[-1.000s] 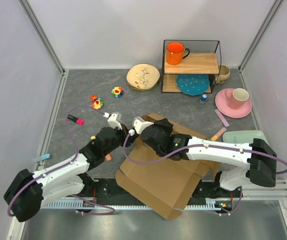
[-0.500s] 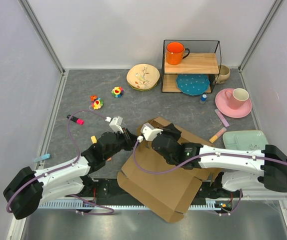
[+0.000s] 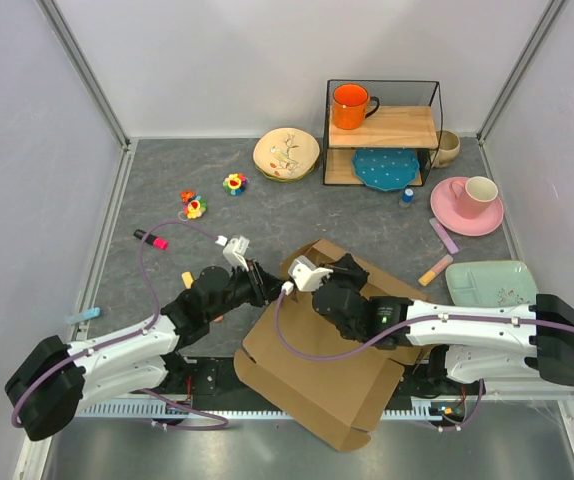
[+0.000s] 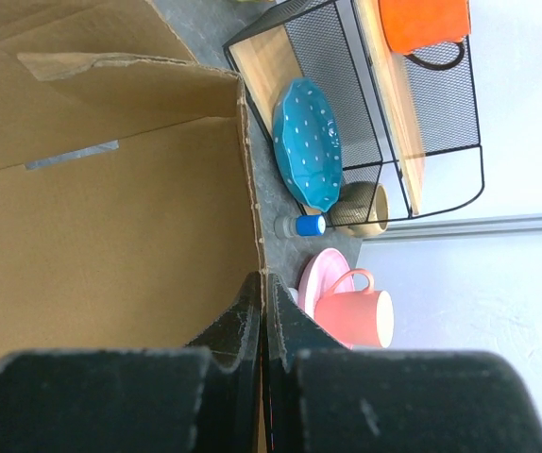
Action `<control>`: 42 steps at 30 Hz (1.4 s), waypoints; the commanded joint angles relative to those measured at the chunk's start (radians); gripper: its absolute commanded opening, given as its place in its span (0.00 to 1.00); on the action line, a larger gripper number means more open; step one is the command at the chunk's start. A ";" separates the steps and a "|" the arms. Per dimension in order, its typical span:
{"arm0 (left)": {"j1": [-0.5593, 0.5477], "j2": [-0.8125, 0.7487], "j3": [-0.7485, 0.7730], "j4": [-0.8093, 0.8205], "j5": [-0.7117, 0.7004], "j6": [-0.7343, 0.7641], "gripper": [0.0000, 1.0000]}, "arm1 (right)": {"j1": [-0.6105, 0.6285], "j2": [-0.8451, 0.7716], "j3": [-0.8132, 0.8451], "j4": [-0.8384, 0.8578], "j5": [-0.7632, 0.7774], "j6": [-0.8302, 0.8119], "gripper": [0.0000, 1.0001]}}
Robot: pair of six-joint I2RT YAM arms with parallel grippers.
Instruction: Fold the paper box
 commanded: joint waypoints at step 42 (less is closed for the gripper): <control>0.064 0.192 0.152 0.097 0.011 0.108 0.44 | 0.124 0.006 -0.068 0.067 0.113 0.037 0.00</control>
